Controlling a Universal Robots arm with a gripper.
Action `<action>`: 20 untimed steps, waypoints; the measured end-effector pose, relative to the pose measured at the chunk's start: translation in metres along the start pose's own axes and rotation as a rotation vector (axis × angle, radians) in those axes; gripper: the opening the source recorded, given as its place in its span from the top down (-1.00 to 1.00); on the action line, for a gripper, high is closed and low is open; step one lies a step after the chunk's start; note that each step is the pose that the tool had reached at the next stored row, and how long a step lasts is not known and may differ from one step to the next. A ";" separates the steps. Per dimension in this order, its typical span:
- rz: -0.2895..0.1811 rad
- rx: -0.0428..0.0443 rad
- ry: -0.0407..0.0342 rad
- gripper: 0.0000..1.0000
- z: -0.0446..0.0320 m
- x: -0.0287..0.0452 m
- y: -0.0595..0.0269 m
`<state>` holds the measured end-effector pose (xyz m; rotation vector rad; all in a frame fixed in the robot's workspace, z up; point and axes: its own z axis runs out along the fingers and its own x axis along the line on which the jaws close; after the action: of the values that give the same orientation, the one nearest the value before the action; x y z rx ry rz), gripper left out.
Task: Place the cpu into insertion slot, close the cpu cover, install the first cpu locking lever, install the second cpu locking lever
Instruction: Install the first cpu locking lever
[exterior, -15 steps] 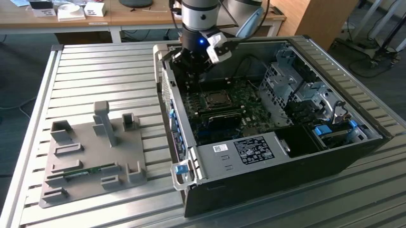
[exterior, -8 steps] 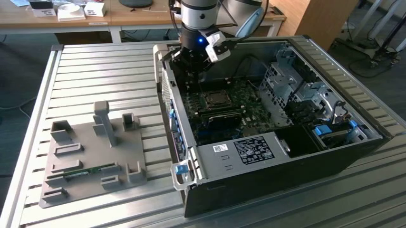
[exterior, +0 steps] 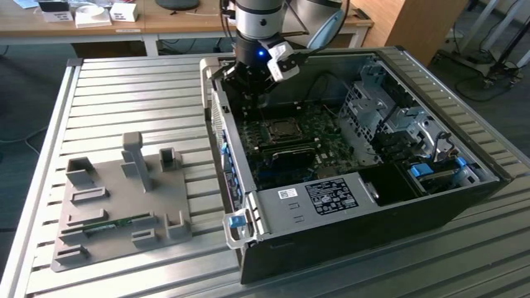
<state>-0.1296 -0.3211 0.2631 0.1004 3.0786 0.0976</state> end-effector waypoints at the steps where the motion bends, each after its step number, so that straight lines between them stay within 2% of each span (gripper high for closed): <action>1: 0.000 -0.0007 0.0000 0.80 0.0005 0.0001 0.0009; 20: 0.000 -0.0031 0.0002 0.80 0.0056 -0.0002 0.0159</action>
<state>-0.1281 -0.3049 0.2585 0.1001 3.0786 0.1024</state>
